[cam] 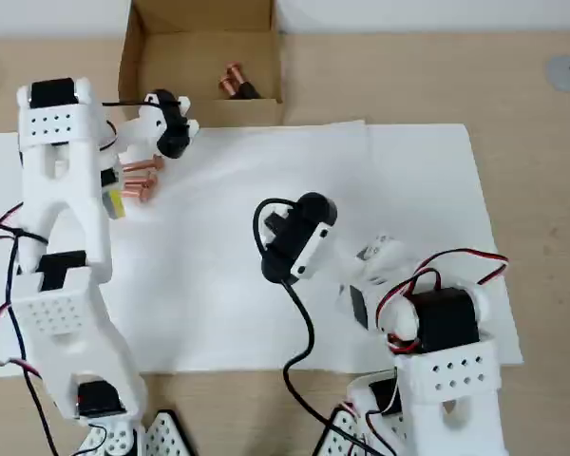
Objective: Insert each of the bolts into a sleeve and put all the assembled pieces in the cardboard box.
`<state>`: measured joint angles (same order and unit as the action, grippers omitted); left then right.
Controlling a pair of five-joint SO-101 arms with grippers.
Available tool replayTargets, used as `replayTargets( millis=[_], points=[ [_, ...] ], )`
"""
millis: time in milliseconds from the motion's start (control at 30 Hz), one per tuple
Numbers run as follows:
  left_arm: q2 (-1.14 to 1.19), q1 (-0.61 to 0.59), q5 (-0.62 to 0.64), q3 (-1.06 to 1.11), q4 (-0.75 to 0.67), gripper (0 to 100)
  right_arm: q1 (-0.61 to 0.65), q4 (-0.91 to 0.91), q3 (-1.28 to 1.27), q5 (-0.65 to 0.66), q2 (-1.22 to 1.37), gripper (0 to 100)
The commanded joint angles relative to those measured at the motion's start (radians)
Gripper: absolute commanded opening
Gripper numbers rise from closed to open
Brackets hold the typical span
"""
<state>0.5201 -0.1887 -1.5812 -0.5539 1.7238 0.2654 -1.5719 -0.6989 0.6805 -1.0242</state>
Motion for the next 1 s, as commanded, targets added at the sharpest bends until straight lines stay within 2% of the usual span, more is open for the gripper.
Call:
replayTargets(
  millis=[0, 200, 367, 567, 967],
  points=[
    [0.008, 0.032, -0.11, -0.048, 0.011, 20, -0.008, 0.011, 0.002, 0.005, -0.01, 1.2],
    [0.051, 0.049, -0.166, -0.049, 0.008, 19, -0.056, 0.003, 0.002, 0.005, -0.01, 1.2],
    [0.107, 0.044, -0.187, -0.049, 0.008, 6, -0.104, -0.009, 0.002, 0.029, -0.01, 1.2],
    [0.18, 0.044, -0.212, -0.078, 0.006, 2, -0.107, -0.026, 0.002, 0.038, -0.012, 1.2],
    [0.243, 0.04, -0.216, -0.135, 0.006, 2, -0.107, -0.021, 0.002, 0.04, -0.012, 1.2]
  ],
)
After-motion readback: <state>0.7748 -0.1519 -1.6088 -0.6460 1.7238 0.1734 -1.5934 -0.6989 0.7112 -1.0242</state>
